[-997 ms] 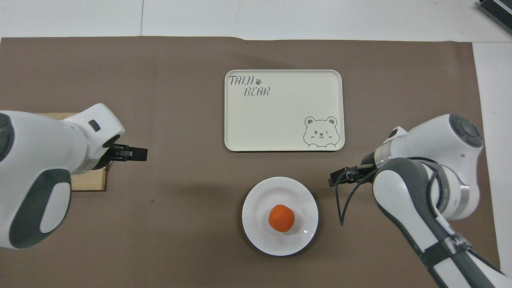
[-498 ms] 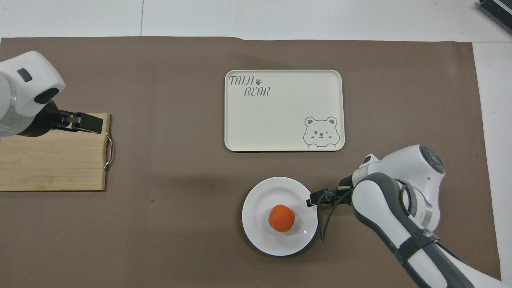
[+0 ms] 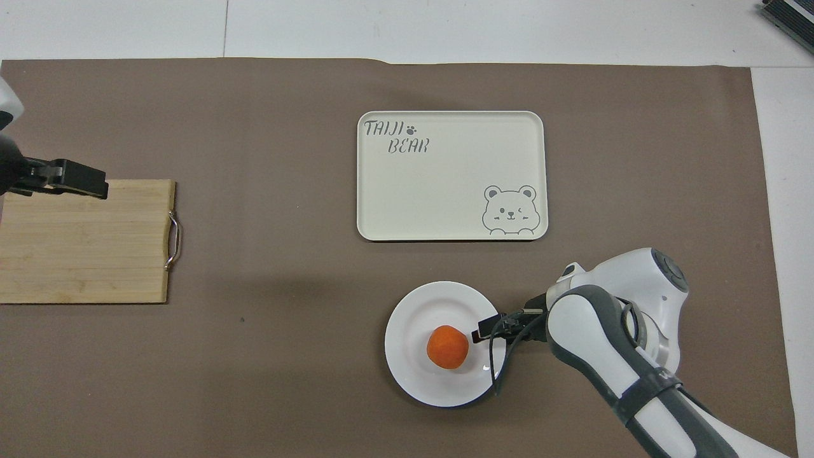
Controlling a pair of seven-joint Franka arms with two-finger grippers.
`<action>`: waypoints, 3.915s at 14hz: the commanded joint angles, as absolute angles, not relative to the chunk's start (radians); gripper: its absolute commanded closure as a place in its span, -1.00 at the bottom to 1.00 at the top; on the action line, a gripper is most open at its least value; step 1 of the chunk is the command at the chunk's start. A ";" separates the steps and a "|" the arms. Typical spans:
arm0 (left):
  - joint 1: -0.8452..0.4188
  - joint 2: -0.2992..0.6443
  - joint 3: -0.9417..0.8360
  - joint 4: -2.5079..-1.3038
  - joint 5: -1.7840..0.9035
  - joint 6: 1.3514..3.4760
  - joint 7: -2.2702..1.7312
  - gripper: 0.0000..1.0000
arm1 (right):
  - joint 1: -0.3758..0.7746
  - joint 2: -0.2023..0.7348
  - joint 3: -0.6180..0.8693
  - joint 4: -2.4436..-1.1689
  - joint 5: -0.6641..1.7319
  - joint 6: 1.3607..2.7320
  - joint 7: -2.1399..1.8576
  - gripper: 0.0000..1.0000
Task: Place orange and plate with both arms
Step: 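Withdraw the left gripper while the right gripper grasps the plate rim, then slide the plate with the right gripper onto the bear tray, then open the right gripper and release the plate on the tray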
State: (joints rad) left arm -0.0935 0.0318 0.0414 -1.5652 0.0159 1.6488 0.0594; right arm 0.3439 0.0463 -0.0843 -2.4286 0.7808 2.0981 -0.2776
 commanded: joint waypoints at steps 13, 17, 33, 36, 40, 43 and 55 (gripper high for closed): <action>-0.060 -0.064 0.040 -1.620 0.020 1.588 0.094 -1.00 | 0.307 0.090 -0.089 -2.347 0.818 2.066 -0.391 1.00; -0.064 -0.046 0.040 -1.582 0.023 1.576 0.094 -1.00 | 0.244 0.107 -0.089 -2.306 0.890 2.002 -0.500 1.00; -0.060 -0.045 0.040 -1.583 0.020 1.569 0.086 -1.00 | 0.115 0.320 -0.089 -1.896 1.121 1.859 -0.534 1.00; -0.060 -0.046 0.040 -1.583 0.020 1.569 0.086 -1.00 | 0.081 0.403 -0.087 -1.787 1.156 1.838 -0.534 1.00; -0.060 -0.046 0.040 -1.583 0.020 1.569 0.086 -1.00 | 0.054 0.487 -0.086 -1.697 1.244 1.839 -0.508 1.00; -0.060 -0.046 0.040 -1.583 0.020 1.569 0.086 -1.00 | 0.054 0.566 -0.084 -1.602 1.252 1.855 -0.502 1.00; -0.060 -0.046 0.040 -1.583 0.020 1.569 0.086 -1.00 | 0.071 0.621 -0.083 -1.591 1.091 1.873 -0.548 1.00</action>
State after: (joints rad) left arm -0.0722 -0.0431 0.0467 -1.5903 0.0159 1.5903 0.0780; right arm 0.0869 0.6132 -0.0894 -1.6186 1.1197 1.8860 -0.5178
